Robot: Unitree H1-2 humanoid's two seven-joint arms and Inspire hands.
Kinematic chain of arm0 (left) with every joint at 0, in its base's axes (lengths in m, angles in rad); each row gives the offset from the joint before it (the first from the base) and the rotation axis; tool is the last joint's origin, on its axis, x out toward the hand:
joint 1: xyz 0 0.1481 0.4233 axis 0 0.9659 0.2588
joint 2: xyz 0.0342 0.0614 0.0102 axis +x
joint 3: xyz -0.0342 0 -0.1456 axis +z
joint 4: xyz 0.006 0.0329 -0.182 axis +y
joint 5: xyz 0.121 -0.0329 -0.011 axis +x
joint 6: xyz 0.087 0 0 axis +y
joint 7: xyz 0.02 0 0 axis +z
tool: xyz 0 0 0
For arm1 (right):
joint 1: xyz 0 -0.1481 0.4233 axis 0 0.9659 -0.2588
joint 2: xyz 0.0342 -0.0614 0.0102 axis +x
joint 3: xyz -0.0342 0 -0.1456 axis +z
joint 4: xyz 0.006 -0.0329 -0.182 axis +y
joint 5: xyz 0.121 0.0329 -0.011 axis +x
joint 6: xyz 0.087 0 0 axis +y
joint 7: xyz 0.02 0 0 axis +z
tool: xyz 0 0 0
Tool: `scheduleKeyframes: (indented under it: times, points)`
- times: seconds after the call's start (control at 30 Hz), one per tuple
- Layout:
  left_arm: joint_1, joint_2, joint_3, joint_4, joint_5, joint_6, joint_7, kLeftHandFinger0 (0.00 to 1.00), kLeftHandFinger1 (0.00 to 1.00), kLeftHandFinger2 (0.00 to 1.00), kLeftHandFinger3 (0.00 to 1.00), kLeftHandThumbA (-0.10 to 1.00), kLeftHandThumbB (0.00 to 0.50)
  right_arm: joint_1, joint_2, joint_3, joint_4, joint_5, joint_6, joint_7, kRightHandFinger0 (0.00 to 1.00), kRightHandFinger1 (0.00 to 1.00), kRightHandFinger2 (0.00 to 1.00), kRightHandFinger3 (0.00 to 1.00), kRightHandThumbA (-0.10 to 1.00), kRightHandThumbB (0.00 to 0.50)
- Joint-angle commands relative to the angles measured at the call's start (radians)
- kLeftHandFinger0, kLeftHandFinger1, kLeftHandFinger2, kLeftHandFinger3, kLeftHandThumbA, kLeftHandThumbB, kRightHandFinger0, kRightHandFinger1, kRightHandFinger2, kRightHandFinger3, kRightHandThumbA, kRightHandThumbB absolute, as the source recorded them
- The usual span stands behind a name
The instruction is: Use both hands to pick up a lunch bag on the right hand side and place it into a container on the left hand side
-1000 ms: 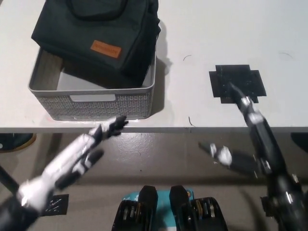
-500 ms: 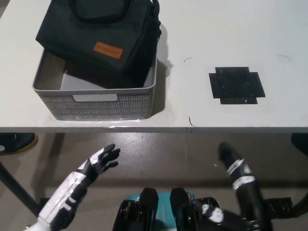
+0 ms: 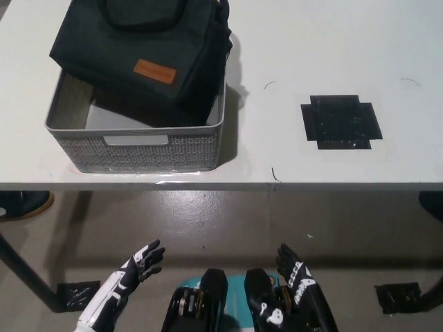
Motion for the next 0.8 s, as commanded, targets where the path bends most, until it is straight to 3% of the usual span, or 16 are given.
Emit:
scheduleKeyframes:
  times: [0.0,0.17,0.5,0.77]
  points:
    - [-0.034,-0.006,0.0,0.006,0.032,-0.15,0.061,1.0,1.0,1.0,1.0,1.0,0.309,-0.035,0.032,-0.036,0.008,0.049,-0.125,0.066,1.0,1.0,1.0,1.0,1.0,0.244]
    - [-0.031,0.0,-0.007,0.0,0.043,-0.154,0.072,1.0,1.0,1.0,1.0,1.0,0.287,-0.039,0.042,-0.054,0.017,0.055,-0.125,0.101,1.0,1.0,1.0,1.0,1.0,0.235]
    - [-0.027,0.005,-0.018,-0.006,0.039,-0.149,0.079,1.0,1.0,1.0,1.0,1.0,0.291,-0.035,0.054,-0.073,0.012,0.055,-0.125,0.128,1.0,1.0,1.0,1.0,1.0,0.231]
    - [-0.025,0.006,-0.021,-0.007,0.045,-0.146,0.088,1.0,1.0,1.0,1.0,1.0,0.276,-0.035,0.055,-0.08,0.009,0.037,-0.125,0.134,1.0,1.0,1.0,1.0,1.0,0.189]
